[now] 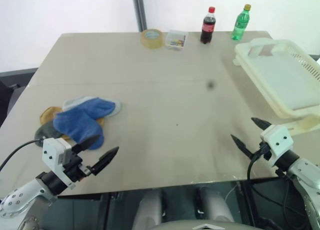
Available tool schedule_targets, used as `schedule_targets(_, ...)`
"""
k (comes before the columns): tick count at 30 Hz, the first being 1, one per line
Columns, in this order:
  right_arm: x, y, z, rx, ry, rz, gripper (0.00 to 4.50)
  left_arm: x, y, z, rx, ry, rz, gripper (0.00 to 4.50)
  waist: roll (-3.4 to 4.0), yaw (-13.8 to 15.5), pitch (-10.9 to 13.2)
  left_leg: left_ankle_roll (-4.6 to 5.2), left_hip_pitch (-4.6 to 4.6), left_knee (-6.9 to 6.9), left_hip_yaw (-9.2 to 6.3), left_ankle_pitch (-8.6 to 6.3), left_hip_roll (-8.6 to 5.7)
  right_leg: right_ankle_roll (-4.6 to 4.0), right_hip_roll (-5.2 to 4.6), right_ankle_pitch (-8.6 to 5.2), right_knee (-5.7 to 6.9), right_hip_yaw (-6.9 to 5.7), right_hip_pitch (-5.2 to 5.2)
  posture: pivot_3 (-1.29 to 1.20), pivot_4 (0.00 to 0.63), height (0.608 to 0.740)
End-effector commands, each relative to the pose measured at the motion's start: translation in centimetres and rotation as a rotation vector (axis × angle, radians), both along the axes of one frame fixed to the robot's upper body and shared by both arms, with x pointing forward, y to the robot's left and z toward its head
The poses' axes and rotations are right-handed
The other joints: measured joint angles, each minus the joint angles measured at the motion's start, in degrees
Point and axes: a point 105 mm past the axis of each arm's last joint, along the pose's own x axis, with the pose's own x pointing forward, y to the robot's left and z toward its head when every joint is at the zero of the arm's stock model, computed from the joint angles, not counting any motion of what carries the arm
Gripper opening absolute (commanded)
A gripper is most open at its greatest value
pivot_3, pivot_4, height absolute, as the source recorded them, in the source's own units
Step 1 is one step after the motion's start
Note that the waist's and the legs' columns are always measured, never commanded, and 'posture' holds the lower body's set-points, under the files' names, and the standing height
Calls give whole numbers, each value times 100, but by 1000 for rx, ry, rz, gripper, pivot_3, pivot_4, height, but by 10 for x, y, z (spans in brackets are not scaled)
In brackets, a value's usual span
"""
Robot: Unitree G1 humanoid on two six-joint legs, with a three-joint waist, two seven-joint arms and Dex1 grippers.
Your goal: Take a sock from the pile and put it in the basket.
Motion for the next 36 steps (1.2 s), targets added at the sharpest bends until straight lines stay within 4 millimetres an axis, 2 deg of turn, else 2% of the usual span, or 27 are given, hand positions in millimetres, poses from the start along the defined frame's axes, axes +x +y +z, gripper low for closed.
schedule_targets(1, -1, 1, 14, -12, -64, 30, 4495, 4, -5, 7, 11, -43, -3, 4316, 0, 0, 0, 0, 0, 0, 0, 0, 0, 0, 0, 0, 0, 0, 0, 0, 150, 740)
schedule_targets(4, 1, 6, 16, -5, -80, 68, 4495, 11, -1, 7, 23, -60, 56, 4316, 0, 2, 0, 0, 0, 0, 0, 0, -1, 0, 1, 0, 0, 0, 1, 0, 150, 740)
schedule_targets(8, 3, 19, 21, 5, -110, 151, 4495, 20, 16, 5, 105, -87, 205, 4316, -1, -5, 0, 20, 1, 0, 0, 11, -2, -1, 7, 1, 0, 0, 6, 0, 150, 740)
schedule_targets(15, 1, 56, 27, 33, -109, 420, 4495, 14, 48, -11, 272, -1, 348, 4316, -3, -6, 0, 25, 2, 0, 0, 14, 0, -5, 10, 3, 1, 1, 5, 0, 150, 740)
schedule_targets(19, -10, 79, 30, 50, -101, 627, 4495, 14, 53, -15, 279, 21, 378, 4316, -5, 17, 1, 22, 2, 0, -4, 12, -2, -12, 1, 8, 0, -4, 4, 0, 150, 740)
schedule_targets(24, -14, 92, 35, 70, -90, 754, 4495, 19, 54, -18, 294, 29, 386, 4316, -6, 13, 1, 12, 0, 0, -9, 6, -1, -21, -2, 13, 0, -7, 4, 0, 150, 740)
schedule_targets(35, -10, 100, 43, 63, -115, 820, 4495, 26, 50, -27, 286, 55, 369, 4316, -7, 10, 1, 16, 0, 0, -8, 9, -2, -23, -10, 14, 0, -7, 4, 0, 150, 740)
schedule_targets(36, -10, 101, 44, 63, -119, 821, 4500, 25, 51, -29, 289, 65, 375, 4092, -6, 10, 1, 16, 0, 0, -8, 9, -2, -23, -10, 14, 0, -7, 4, 0, 150, 740)
